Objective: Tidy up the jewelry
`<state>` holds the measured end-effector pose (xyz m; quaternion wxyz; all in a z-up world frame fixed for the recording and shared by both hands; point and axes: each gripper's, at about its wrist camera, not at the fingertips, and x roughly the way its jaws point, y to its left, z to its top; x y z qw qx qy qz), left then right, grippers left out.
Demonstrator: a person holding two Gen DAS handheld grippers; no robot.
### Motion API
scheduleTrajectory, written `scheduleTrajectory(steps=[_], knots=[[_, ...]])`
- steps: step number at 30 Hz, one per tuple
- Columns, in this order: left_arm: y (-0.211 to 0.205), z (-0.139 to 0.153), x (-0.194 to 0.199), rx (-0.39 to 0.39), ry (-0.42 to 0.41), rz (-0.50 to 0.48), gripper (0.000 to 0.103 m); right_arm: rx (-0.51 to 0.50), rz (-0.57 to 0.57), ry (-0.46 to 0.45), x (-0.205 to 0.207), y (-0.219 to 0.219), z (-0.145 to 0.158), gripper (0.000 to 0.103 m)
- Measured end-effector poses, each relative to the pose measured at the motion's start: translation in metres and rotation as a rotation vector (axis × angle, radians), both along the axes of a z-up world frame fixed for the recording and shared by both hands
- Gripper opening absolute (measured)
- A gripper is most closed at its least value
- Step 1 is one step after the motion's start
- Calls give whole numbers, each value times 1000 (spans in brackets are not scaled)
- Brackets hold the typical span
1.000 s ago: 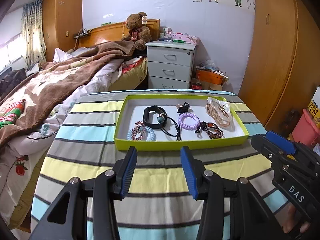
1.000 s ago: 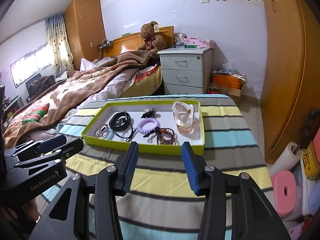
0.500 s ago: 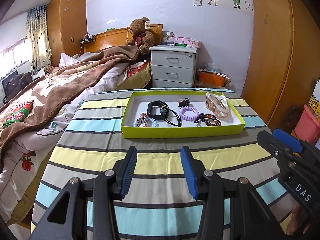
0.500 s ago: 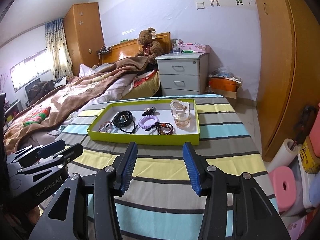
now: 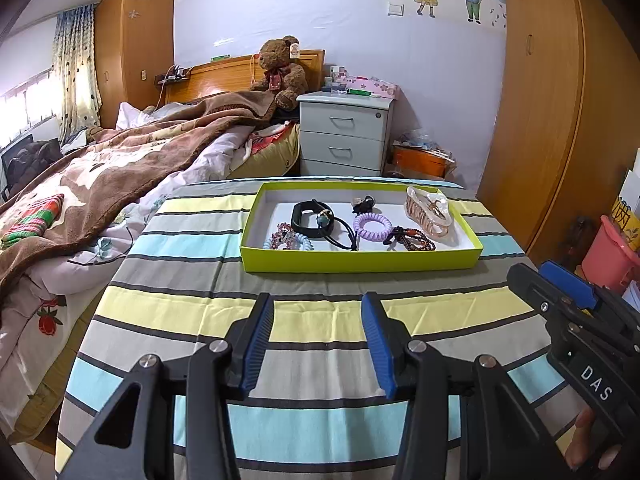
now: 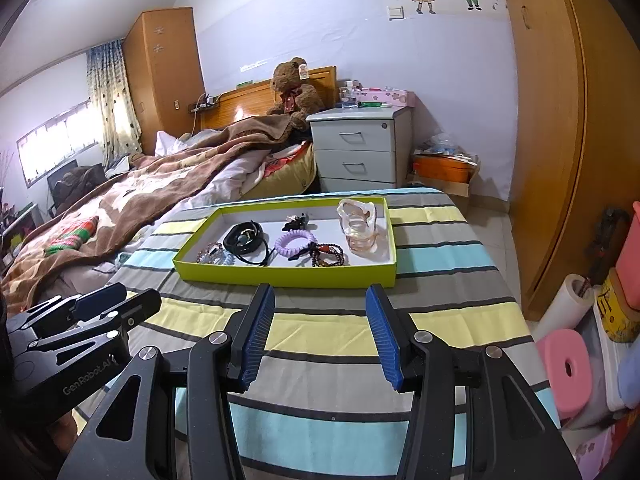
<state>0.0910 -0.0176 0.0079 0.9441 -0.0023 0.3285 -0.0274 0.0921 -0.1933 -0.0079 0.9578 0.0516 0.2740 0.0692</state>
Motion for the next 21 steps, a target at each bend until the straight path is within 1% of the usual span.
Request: scheduleTrajectory(steps=[9, 21], knots=[[-2, -1, -1, 30, 3, 18, 49, 2, 7, -1, 0, -1, 1, 48], [-2, -1, -3, 8, 6, 12, 49, 3, 5, -2, -4, -1, 3, 48]])
